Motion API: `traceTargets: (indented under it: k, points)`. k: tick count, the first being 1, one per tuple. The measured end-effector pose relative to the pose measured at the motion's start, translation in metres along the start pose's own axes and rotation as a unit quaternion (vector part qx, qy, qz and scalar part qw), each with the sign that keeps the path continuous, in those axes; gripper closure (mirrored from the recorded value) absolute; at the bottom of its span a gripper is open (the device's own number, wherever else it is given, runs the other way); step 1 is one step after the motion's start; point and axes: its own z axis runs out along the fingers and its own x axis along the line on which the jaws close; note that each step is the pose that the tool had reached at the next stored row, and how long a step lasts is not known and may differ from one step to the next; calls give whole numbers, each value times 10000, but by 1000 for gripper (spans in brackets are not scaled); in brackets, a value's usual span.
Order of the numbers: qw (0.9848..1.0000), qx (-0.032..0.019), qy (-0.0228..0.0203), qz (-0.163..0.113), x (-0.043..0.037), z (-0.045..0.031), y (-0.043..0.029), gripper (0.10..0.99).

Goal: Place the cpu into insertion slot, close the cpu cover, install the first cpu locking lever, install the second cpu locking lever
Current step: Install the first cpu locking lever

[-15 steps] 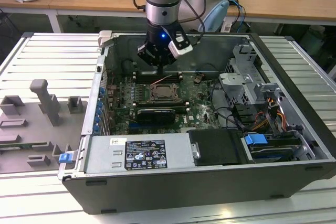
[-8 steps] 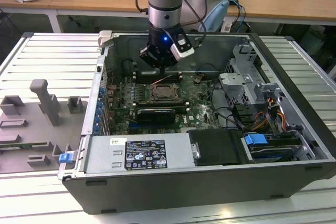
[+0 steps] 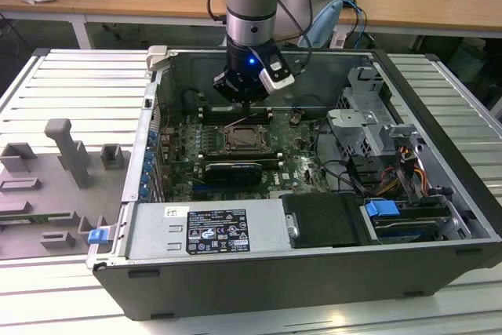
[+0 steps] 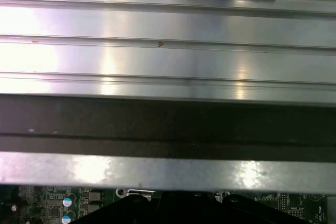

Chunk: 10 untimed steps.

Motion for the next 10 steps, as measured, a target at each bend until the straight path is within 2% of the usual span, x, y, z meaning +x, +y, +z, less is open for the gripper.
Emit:
traceTargets:
  k: [10]
  points:
    - [10000, 0, 0, 0, -68, 72, 4, 984]
